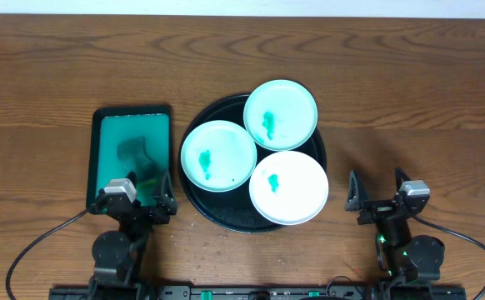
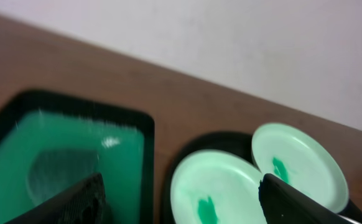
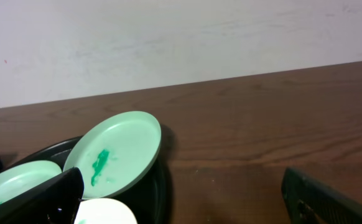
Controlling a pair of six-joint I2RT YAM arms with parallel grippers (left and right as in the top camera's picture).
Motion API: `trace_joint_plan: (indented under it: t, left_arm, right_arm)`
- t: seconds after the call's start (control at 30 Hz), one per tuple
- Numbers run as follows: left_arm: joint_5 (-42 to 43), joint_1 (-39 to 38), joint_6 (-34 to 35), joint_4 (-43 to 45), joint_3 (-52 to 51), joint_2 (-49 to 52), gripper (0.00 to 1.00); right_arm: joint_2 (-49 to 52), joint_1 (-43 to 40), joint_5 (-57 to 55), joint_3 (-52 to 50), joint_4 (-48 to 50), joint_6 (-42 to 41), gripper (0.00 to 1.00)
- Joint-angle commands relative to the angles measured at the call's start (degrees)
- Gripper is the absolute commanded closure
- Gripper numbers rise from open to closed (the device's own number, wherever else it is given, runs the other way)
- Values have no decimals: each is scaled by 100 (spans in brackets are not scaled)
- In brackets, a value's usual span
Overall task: Clean dirty plates on tray and stack at the side
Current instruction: 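Move the left gripper over the sponge and the right gripper toward the top plate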
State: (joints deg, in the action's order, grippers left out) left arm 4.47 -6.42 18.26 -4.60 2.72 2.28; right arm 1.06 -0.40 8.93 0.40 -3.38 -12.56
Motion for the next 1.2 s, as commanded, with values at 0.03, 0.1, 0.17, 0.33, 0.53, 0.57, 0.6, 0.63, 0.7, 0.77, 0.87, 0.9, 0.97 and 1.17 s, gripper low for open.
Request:
trace_joint_plan:
  t: [0.03, 0.1, 0.17, 0.33, 0.53, 0.57, 0.6, 0.63, 0.7, 0.77, 0.87, 0.9, 0.97, 1.17]
  left_arm:
    - [153, 24, 409, -514, 750, 776, 20]
    - [155, 24, 387, -866, 1191, 1360, 20]
    - [157, 24, 387, -1244, 1725, 2031, 20]
    - [619, 24, -66, -2643, 3735, 4072, 20]
    - [708, 24, -201, -4426, 5840, 5534, 20]
    - [708, 24, -275, -4614, 6087, 5670, 20]
    - [704, 24, -348, -4754, 6279, 5770, 20]
    - [682, 24, -369, -4859, 6443, 5847, 20]
    - [667, 24, -367, -4889, 6605, 5904, 20]
    - [667, 24, -365, -4791, 6636, 5893, 20]
    - [667, 24, -365, -4706, 6636, 5890, 20]
    - [667, 24, -363, -4704, 6636, 5890, 20]
    - [669, 24, -363, -4706, 6636, 5890, 20]
    - [667, 24, -363, -4725, 6634, 5893, 20]
  right_arm:
    - [17, 48, -98, -9, 24, -2, 1]
    - [17, 48, -229, -9, 120, -4, 1]
    - [17, 48, -247, -9, 76, -4, 1]
    - [17, 48, -857, -9, -63, 146, 1]
    - [24, 46, 367, 184, -79, 81, 1]
    - [44, 46, 645, 289, -103, 79, 1]
    - [94, 46, 883, 463, -197, 83, 1]
    - [160, 46, 975, 649, -339, 90, 1]
    - [431, 46, 984, 1209, -793, 278, 1]
    - [955, 46, 984, 1967, -1314, 675, 1]
    - [2096, 48, 1008, 3270, -2159, 1222, 1]
    - [2476, 50, 1029, 3679, -2430, 1307, 1]
    - [3917, 50, 1231, 5241, -3530, 1416, 1]
    - [6474, 52, 2004, 8266, -5978, 1388, 1]
